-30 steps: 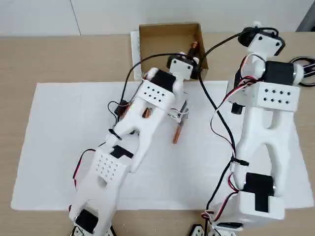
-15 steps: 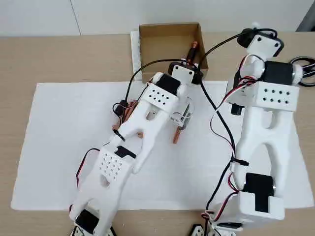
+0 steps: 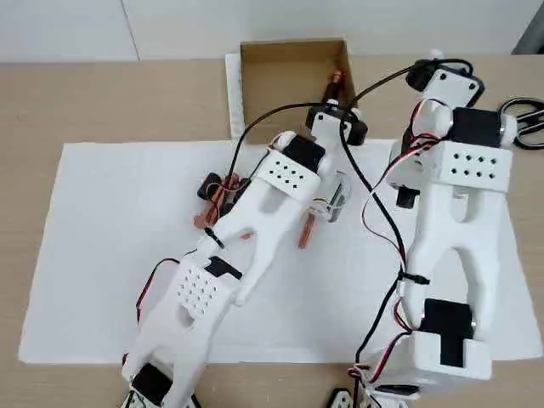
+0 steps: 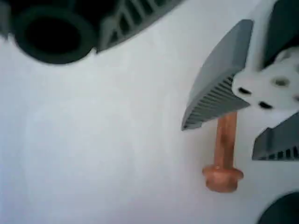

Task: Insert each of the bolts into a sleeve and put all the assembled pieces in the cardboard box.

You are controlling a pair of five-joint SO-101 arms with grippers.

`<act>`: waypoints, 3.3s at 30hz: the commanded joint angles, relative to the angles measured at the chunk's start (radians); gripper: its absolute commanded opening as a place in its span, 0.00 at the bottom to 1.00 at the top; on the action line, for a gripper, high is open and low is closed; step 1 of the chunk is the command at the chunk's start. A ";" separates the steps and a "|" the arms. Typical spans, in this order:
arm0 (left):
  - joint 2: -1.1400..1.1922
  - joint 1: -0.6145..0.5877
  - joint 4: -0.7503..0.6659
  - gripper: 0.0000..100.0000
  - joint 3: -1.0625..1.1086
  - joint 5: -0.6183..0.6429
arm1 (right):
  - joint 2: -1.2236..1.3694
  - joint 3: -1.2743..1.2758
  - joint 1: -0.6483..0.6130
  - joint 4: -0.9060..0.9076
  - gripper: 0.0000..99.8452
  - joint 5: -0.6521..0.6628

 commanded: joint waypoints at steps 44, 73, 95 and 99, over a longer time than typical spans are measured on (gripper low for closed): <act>0.104 -0.003 0.015 0.03 -0.173 0.029 | -0.054 -0.002 0.002 0.005 0.00 0.009; 0.092 -0.009 0.058 0.00 -0.220 -0.002 | -0.059 -0.002 0.004 0.005 0.00 0.009; 0.092 -0.196 0.126 0.00 -0.730 -0.052 | -0.496 0.003 0.010 -0.073 0.00 0.006; 0.074 -0.201 0.126 0.00 -0.733 -0.048 | -0.641 0.095 0.007 -0.096 0.00 0.006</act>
